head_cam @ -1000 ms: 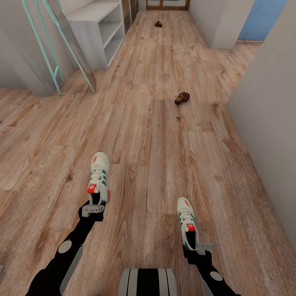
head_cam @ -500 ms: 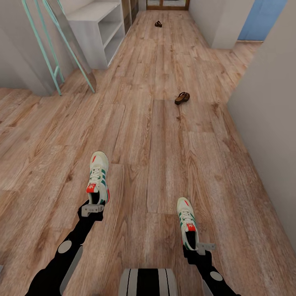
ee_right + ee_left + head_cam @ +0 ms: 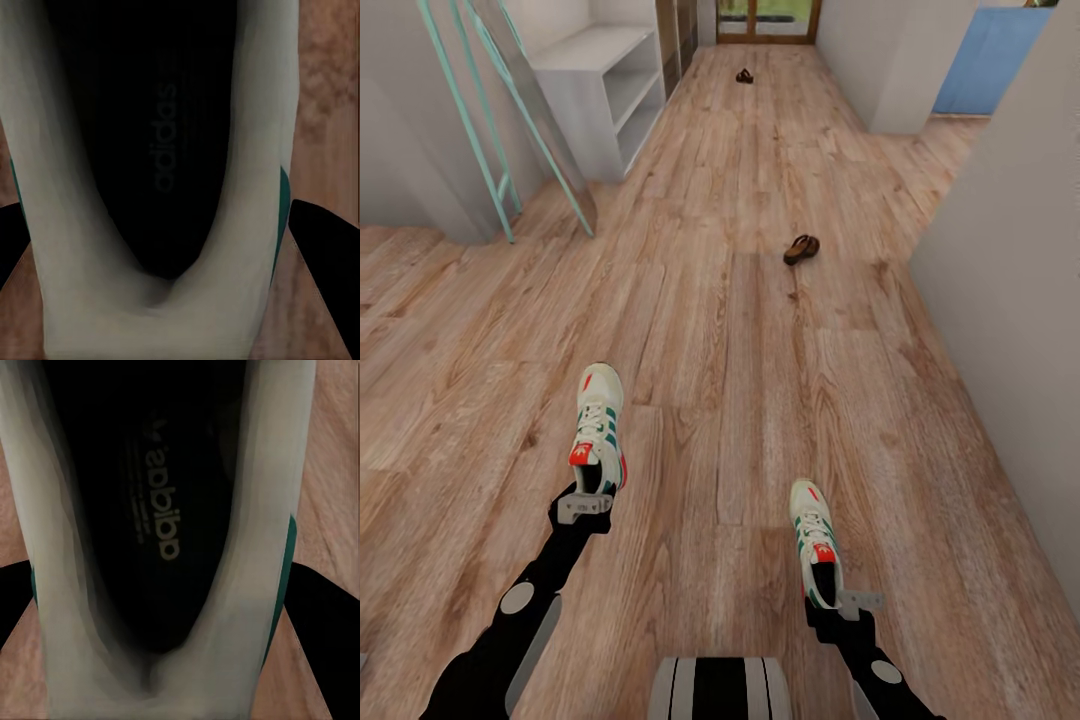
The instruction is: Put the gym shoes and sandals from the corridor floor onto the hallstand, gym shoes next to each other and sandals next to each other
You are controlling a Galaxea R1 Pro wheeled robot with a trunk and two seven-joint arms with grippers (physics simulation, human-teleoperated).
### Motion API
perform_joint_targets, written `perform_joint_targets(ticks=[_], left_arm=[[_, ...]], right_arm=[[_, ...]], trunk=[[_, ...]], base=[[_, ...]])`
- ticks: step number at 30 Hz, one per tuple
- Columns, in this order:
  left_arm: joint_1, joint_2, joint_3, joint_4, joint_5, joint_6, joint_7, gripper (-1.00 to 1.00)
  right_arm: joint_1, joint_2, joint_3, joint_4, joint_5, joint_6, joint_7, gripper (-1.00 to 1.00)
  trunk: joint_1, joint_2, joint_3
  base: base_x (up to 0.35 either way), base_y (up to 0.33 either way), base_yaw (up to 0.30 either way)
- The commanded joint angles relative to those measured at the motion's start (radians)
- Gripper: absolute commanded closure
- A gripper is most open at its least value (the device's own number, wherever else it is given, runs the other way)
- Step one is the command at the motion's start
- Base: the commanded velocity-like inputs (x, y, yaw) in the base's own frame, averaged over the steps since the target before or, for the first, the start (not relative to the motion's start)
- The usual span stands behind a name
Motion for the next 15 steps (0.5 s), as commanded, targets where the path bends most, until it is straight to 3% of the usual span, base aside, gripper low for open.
perform_joint_targets(ticks=[1, 14, 15], left_arm=[[0.0, 0.001, -0.003, 0.0, 0.011, -0.002, -0.004, 1.0], [0.0, 0.001, 0.0, -0.001, 0.011, 0.001, -0.003, 1.0], [0.002, 0.0, 0.001, -0.004, 0.012, 0.008, -0.002, 1.0]], right_arm=[[0.0, 0.001, -0.005, 0.001, 0.003, -0.003, 0.001, 1.0], [0.0, 0.001, -0.005, -0.001, 0.001, -0.007, -0.001, 1.0], [0.0, -0.001, -0.009, -0.002, 0.001, -0.033, -0.006, 1.0]], trunk=[[-0.001, 0.0, 0.003], [-0.006, 0.003, 0.054], [-0.007, 0.003, 0.058]], base=[[0.0, 0.0, 0.0], [0.0, 0.0, 0.0], [0.0, 0.0, 0.0]])
